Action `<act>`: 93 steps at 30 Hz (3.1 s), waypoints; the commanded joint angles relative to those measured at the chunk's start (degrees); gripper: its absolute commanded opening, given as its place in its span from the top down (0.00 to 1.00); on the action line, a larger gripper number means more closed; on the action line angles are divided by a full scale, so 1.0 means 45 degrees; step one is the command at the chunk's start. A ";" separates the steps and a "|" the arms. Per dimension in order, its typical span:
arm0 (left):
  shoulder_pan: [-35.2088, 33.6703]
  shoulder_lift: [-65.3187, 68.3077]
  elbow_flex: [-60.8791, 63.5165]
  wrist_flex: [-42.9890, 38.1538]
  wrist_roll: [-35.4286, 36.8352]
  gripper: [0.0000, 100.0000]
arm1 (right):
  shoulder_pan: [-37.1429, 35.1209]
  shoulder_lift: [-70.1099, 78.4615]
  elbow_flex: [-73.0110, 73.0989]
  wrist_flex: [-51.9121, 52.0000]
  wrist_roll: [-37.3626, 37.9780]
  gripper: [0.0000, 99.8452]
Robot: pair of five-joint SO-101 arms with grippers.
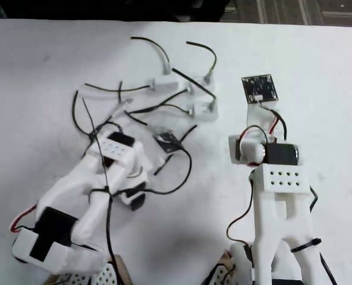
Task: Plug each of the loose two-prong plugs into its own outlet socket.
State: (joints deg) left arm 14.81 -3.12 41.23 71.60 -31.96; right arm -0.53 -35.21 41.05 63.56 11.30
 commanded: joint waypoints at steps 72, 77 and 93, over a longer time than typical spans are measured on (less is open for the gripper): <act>-0.4698 -0.3370 0.0195 -0.0274 -0.3184 0.75 | -0.0967 -0.0400 0.0274 -0.0186 0.0117 0.96; -0.4698 -0.1475 -0.0684 -0.0078 -0.3184 0.71 | -0.0967 -0.0400 0.0274 -0.0186 0.0117 0.96; -0.3409 0.2374 -0.2618 0.1250 -0.2930 0.85 | -0.0947 -0.0400 0.0274 -0.0205 0.0117 0.96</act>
State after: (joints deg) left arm -3.74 7.78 29.89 75.82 -45.93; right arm -5.10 -35.30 42.55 63.47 11.30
